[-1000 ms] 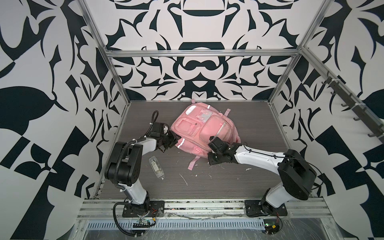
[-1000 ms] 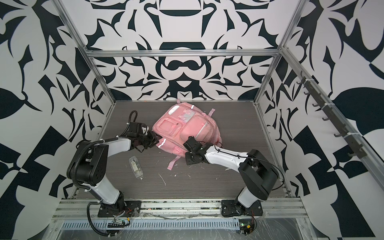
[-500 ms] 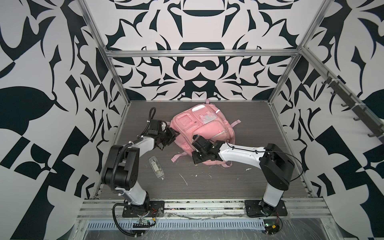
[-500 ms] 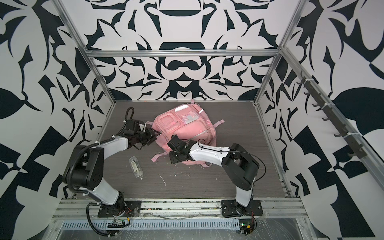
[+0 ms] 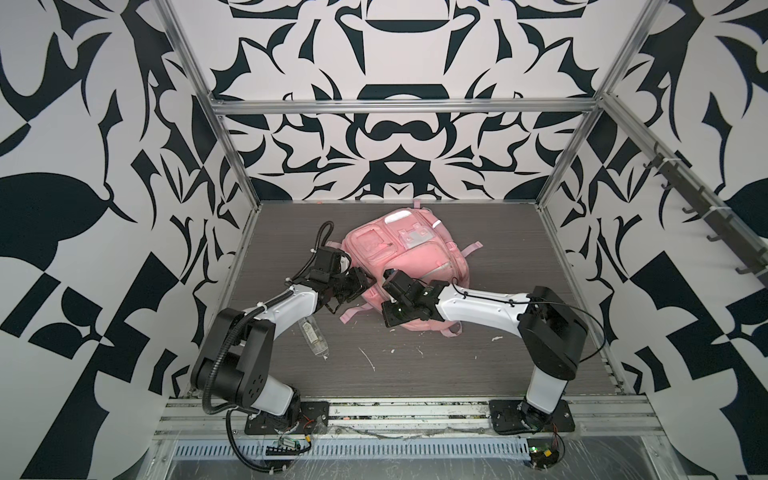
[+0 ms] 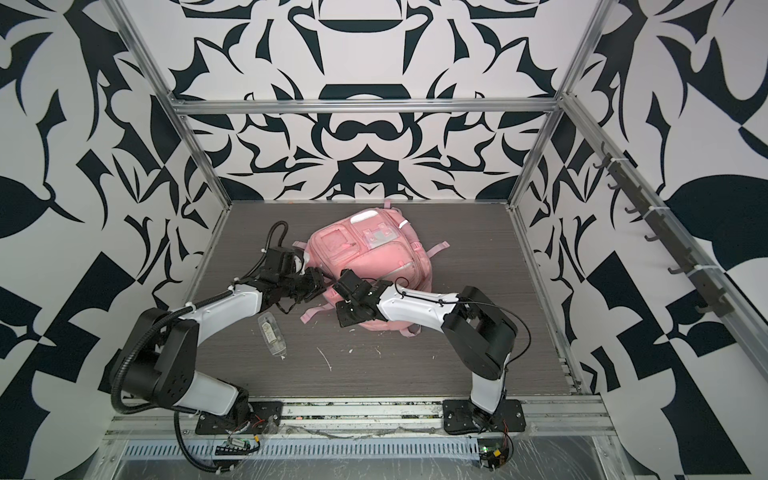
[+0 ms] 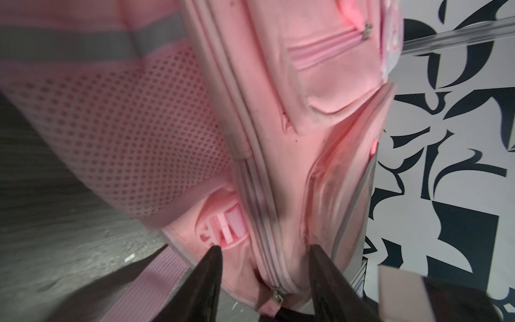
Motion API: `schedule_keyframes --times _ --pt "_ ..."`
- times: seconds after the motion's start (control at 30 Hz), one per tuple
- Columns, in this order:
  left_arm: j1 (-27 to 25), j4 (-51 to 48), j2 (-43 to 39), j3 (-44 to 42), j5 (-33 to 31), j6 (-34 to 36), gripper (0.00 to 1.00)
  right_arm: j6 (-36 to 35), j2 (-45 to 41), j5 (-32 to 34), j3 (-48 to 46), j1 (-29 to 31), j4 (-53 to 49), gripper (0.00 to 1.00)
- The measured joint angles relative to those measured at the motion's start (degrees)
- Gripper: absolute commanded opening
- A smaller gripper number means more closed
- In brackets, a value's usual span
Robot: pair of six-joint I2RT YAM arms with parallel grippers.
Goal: Pack the student bag
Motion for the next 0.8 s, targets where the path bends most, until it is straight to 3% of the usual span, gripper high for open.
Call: schedule_keyframes --times 0.2,0.53,0.8 --pt "-1.11 1.51 5.27 0.79 -0.11 -0.22 0.49 0.17 0.00 0.09 0.13 0.26 -0.28 0.00" --pt "-1.40 3.74 6.80 1.75 0.94 -0.94 0.18 0.15 -0.07 0.63 0.02 0.33 -0.87 0.00" --pt "-0.22 2.89 6.80 2.45 2.47 -0.09 0.10 -0.07 -4.04 1.38 -2.78 0.37 -1.14 0.00"
